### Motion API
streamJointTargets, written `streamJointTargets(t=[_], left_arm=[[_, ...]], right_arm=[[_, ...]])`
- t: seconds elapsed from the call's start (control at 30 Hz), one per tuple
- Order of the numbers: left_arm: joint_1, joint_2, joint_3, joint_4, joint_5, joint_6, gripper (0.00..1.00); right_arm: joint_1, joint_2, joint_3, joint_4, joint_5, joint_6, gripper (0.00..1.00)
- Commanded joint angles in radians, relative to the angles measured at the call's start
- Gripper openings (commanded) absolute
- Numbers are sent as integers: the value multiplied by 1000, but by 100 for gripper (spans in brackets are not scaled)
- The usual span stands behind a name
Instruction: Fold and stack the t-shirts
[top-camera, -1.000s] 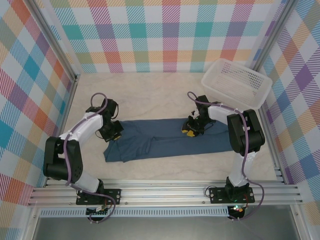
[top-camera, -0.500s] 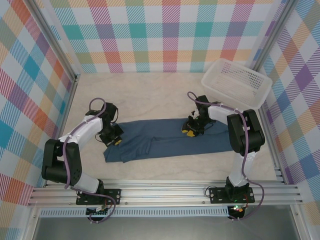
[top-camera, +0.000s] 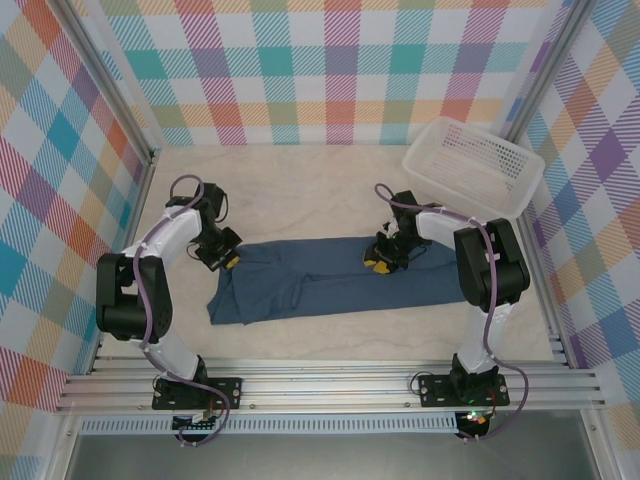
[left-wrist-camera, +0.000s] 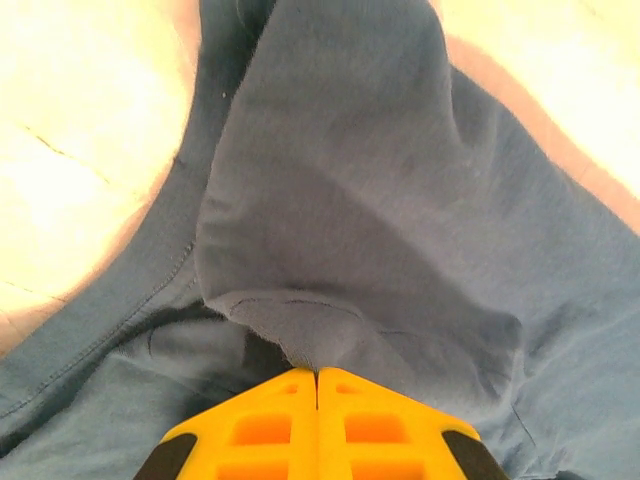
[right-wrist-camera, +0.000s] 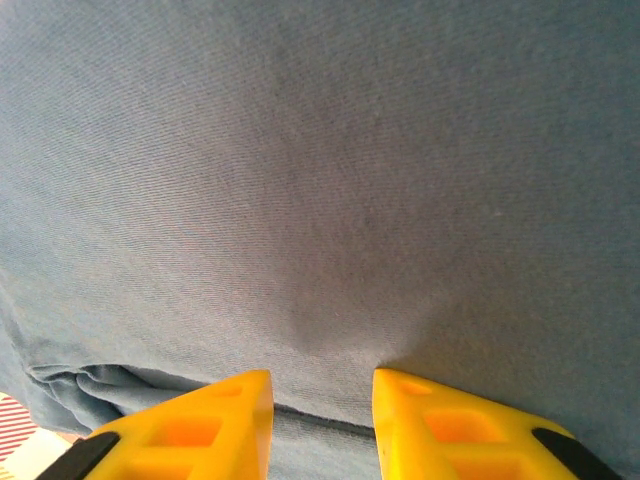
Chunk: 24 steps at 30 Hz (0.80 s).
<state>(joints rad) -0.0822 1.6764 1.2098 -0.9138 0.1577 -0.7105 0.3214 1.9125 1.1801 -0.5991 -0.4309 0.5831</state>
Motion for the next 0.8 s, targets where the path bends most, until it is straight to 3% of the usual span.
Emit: streamJointTargets(t=[0.0, 0.77], left_arm=[[23, 32, 42, -43, 16, 19, 0], [62, 220, 191, -74, -68, 98, 0]], right_arm=[[9, 21, 10, -34, 3, -12, 32], [10, 30, 12, -42, 7, -19, 32]])
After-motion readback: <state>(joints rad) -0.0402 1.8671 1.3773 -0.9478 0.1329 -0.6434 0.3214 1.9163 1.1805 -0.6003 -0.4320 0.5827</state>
